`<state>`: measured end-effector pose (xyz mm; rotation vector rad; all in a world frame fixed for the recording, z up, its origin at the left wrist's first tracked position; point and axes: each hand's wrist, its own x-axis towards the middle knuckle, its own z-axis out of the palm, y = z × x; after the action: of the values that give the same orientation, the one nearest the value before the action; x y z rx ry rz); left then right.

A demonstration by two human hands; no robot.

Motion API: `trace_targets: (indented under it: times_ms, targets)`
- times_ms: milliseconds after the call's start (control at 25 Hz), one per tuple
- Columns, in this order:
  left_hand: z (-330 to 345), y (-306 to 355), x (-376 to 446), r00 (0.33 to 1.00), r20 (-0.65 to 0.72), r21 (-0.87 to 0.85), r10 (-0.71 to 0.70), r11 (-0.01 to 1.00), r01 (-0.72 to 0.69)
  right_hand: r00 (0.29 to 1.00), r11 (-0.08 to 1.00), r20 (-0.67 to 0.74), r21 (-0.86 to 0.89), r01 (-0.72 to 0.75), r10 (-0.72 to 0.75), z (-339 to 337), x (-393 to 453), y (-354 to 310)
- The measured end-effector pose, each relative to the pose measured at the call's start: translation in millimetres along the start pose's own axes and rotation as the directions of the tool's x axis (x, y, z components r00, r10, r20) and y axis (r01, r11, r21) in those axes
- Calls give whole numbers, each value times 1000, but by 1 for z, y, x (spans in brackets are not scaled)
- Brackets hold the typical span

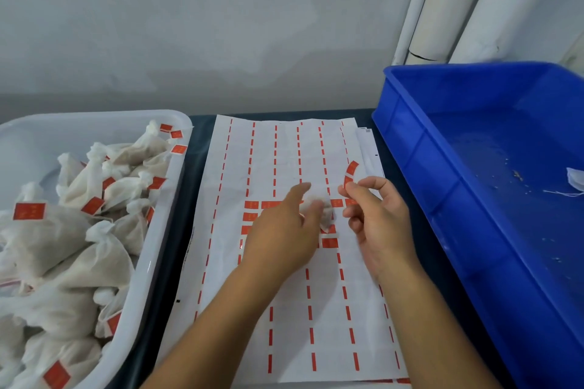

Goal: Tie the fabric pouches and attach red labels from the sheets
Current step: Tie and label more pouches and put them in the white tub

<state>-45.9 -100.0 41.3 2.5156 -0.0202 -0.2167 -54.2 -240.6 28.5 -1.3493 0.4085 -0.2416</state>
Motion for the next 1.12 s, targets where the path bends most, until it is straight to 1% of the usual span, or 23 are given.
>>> trace_targets:
  times_ms: [160, 240, 360, 520, 600, 680, 760, 880, 960, 1000, 1120]
  targets:
    - [5, -3, 16, 996, -90, 6, -5, 1000, 6, 999, 1000, 25, -16, 24, -23, 0, 1, 1]
    - [5, -7, 18, 989, -145, -45, 14, 999, -20, 998, 998, 49, -48, 48, -46, 1, 1, 2]
    - [3, -14, 13, 975, -213, -231, 63, 966, -113, 995, 988, 54, -130, 86, -79, 2, 0, 4]
    - [1, -14, 1, 951, -302, -497, 69, 839, -219, 993, 980, 63, -169, 107, -98, 3, -3, 5]
    - [-3, -14, -2, 939, -339, -566, 62, 784, -256, 988, 974, 101, -181, 137, -120, 5, -6, 2]
    - [-9, -18, -4, 943, -322, -578, 86, 771, -268, 974, 966, 173, -186, 181, -149, 7, -11, -1]
    - [-15, -25, -8, 958, -259, -581, 125, 772, -258, 955, 960, 240, -170, 220, -176, 7, -15, -3]
    - [-19, -40, -18, 974, -151, -615, 170, 755, -227, 911, 965, 359, -89, 248, -202, 6, -20, -6]
    - [-19, -48, -23, 976, -104, -648, 190, 732, -212, 875, 968, 438, -46, 249, -204, 6, -23, -5]
    - [-19, -50, -24, 973, -92, -659, 210, 720, -217, 860, 964, 467, -57, 259, -203, 6, -24, -4]
    - [-19, -54, -25, 956, -57, -706, 287, 666, -242, 814, 916, 534, -164, 366, -230, 9, -27, 2]
